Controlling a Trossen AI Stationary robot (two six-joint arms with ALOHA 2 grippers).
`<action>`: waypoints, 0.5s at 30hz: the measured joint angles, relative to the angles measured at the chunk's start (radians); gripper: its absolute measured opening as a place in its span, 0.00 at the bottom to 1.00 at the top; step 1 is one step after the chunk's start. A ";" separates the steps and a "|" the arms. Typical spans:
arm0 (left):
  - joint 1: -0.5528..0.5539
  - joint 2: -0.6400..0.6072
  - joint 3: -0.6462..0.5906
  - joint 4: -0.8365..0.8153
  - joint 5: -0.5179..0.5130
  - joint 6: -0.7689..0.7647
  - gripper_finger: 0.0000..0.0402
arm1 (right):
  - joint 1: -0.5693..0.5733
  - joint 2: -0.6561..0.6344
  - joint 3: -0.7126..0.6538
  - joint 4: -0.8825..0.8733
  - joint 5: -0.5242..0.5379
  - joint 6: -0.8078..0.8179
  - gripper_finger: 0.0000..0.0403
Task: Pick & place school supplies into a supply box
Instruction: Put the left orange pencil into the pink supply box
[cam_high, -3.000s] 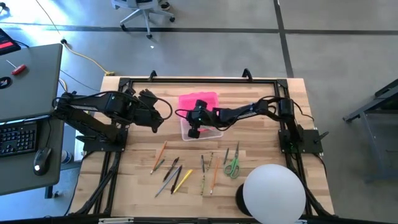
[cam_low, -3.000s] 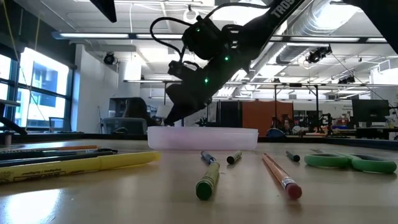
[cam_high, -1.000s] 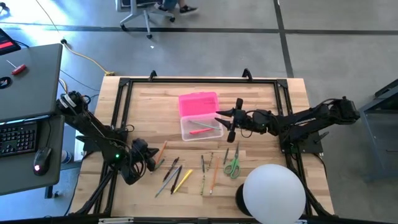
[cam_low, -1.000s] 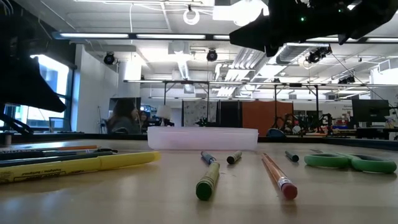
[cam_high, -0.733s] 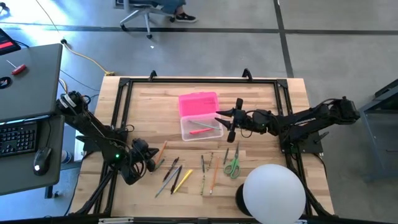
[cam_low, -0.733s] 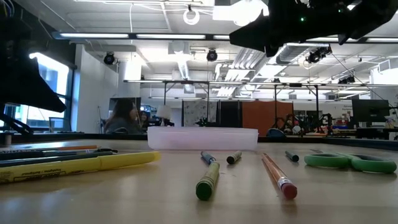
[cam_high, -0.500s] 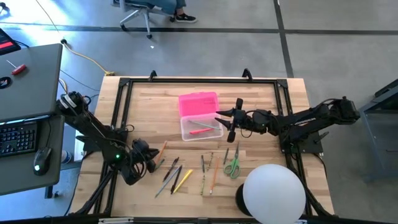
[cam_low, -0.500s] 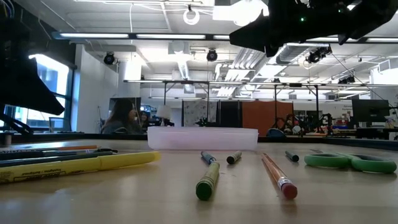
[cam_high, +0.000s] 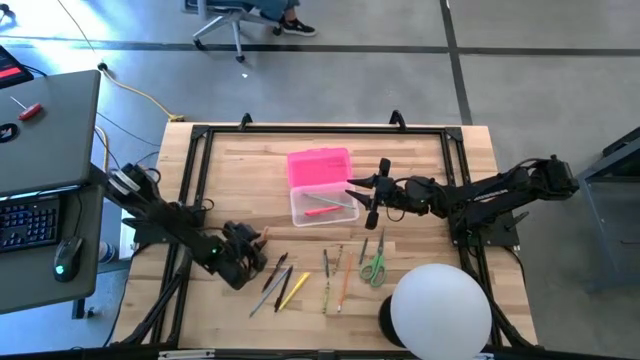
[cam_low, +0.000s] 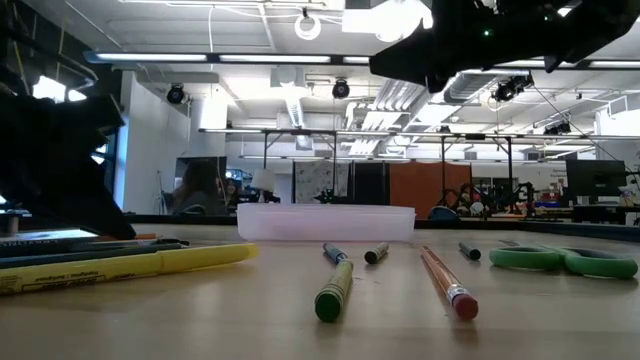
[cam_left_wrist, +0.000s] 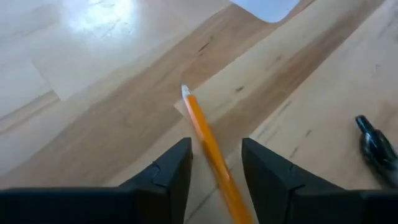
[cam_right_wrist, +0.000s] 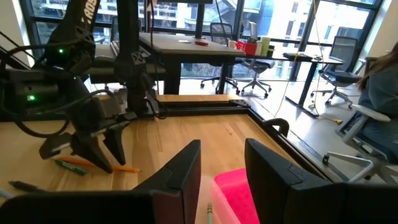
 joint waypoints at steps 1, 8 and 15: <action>0.009 0.018 0.001 0.003 -0.002 0.000 0.42 | 0.000 0.000 0.000 -0.002 0.000 0.000 0.26; 0.021 0.156 0.002 0.073 -0.089 -0.056 0.31 | 0.000 0.000 0.000 -0.019 0.000 0.000 0.26; -0.003 0.233 0.002 0.100 -0.193 -0.152 0.06 | 0.000 0.000 0.000 -0.052 0.000 0.000 0.26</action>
